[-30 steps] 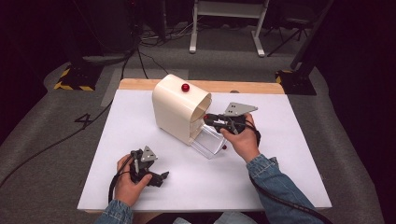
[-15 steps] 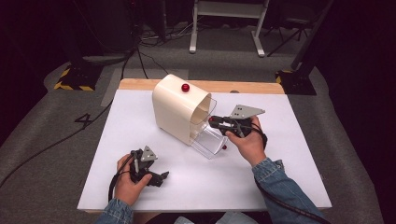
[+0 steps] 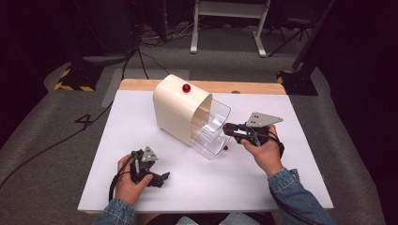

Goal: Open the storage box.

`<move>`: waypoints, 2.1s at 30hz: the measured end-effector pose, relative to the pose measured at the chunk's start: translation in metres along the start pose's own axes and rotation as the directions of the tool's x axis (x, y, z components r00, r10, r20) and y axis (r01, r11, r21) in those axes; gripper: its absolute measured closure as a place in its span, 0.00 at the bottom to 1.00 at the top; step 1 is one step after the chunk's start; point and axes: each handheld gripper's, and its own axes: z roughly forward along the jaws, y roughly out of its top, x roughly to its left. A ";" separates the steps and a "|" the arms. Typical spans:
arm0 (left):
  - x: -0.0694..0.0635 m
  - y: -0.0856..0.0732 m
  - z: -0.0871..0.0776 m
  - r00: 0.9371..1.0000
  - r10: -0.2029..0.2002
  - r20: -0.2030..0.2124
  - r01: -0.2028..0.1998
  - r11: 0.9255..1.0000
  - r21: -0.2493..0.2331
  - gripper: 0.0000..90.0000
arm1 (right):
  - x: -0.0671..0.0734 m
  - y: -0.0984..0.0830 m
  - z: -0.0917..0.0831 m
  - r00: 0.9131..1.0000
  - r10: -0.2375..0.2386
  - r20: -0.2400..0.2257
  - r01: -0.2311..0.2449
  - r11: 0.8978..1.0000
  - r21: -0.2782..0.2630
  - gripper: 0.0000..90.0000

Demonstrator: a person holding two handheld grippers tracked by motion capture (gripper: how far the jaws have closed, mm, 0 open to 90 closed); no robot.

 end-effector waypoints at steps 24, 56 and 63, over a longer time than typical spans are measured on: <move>0.000 0.000 0.000 1.000 0.001 -0.002 -0.001 1.000 0.000 0.00 | -0.003 -0.014 -0.008 0.998 0.057 -0.018 -0.057 0.998 0.025 0.62; 0.000 0.000 0.000 1.000 0.003 -0.006 -0.003 1.000 -0.001 0.00 | -0.018 -0.108 -0.099 0.978 0.170 0.119 -0.191 0.963 0.189 0.41; 0.000 0.000 0.000 1.000 0.003 -0.005 -0.003 1.000 -0.001 0.00 | -0.026 -0.134 -0.111 0.969 0.169 0.180 -0.212 0.942 0.261 0.38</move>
